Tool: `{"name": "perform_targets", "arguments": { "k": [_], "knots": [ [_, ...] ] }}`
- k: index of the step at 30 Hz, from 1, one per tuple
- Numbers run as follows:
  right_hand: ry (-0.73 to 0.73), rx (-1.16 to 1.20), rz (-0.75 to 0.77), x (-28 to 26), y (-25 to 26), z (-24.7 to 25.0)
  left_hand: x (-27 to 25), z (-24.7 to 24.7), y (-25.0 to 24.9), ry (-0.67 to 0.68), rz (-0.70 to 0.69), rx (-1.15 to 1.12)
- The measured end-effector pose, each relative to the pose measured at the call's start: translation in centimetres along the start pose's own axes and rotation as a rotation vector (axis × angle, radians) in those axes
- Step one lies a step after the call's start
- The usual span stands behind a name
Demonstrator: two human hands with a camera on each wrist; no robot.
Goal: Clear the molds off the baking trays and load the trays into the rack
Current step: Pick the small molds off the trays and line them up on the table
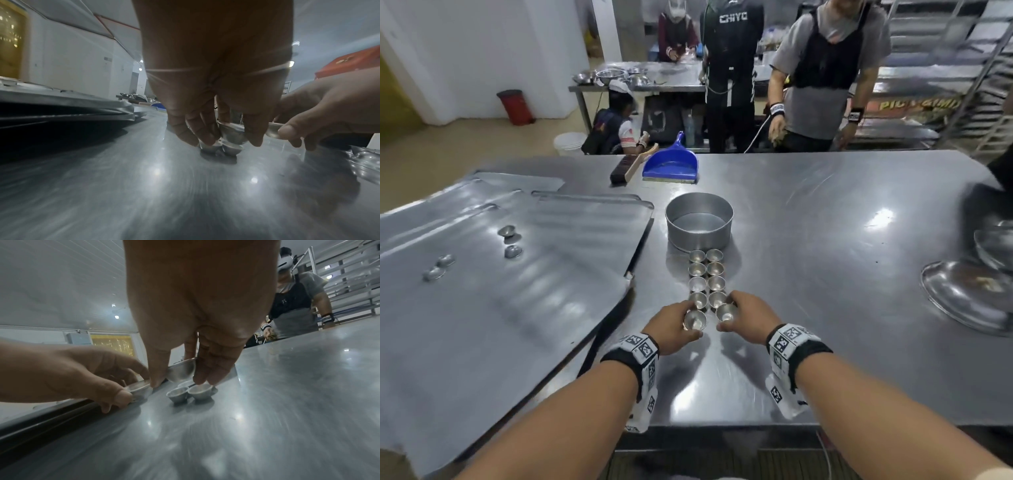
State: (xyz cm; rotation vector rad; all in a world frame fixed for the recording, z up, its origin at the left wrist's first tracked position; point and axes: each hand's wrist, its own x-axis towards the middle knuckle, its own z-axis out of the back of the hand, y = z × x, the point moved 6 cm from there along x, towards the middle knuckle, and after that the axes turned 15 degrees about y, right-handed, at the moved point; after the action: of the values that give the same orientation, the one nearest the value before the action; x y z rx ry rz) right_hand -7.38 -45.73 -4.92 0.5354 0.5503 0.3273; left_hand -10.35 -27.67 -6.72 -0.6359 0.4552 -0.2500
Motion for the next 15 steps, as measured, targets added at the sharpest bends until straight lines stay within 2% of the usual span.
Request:
{"name": "perform_targets", "arguments": {
  "k": [7, 15],
  "knots": [
    [0.083, 0.008, -0.052, -0.4, -2.3, -3.8, -0.9, -3.3, 1.6, 0.058, 0.158, -0.040],
    [0.104, 0.027, -0.075, 0.0, -3.5, -6.2, -1.6, -5.2, 2.5, 0.018, 0.164, -0.077]
  ]
}}
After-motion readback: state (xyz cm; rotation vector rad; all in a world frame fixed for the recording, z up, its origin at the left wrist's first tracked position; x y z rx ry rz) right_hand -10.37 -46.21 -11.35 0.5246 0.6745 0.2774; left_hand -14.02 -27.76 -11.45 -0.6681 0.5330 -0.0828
